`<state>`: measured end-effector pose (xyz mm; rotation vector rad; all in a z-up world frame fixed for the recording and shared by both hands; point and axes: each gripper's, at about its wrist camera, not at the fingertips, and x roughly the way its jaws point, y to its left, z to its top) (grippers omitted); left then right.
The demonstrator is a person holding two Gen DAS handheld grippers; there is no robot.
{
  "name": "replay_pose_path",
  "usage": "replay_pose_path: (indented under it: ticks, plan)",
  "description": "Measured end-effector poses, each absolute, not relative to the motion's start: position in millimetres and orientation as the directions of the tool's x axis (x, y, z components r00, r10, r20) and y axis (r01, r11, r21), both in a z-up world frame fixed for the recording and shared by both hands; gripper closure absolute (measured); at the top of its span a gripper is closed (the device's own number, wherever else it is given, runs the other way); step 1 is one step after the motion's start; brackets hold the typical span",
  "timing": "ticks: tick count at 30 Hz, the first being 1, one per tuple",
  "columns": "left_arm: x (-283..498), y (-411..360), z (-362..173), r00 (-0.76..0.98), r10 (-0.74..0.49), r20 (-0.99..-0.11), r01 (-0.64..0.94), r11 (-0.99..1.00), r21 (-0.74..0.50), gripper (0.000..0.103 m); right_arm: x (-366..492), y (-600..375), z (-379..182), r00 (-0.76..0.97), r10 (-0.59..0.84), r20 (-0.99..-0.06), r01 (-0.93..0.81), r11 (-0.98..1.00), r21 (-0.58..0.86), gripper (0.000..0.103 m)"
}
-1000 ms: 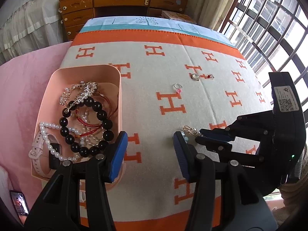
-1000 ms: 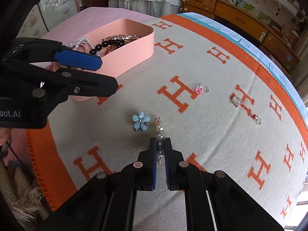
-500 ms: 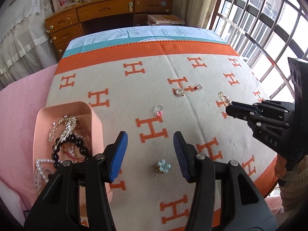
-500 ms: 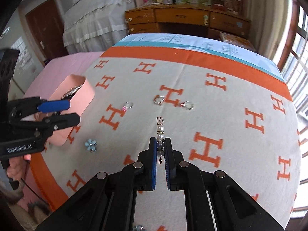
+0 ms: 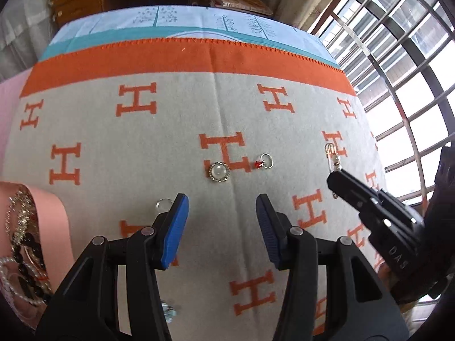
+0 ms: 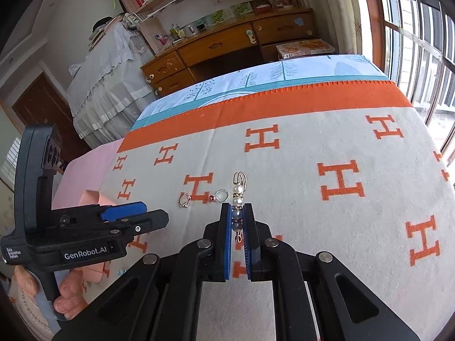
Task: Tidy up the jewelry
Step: 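Grasp the pearl button stud with the left tool while the right tool holds the pin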
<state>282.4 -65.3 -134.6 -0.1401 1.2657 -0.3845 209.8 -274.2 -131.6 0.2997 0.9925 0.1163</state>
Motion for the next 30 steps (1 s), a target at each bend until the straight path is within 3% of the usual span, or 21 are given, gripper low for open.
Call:
replay_pose_path:
  ticks: [14,21,30]
  plan:
    - [315,-74,-168,0.179,-0.394,-0.901,-0.047,0.912,-0.408,0.065,217,-290,-153,0.576,0.266,-0.773,0.039,0.936,0.351,0.096]
    - [326,-86,-168,0.197,-0.341,-0.919,-0.050,0.933,-0.357,0.066,216,-293,-158,0.567,0.287,-0.772,0.044,0.925,0.377,0.096]
    - [335,-114,-165,0.195,-0.240,-0.951,0.060,0.971,-0.233,0.069,218,-300,-168,0.548,0.304,-0.779,0.067,0.913,0.403,0.096]
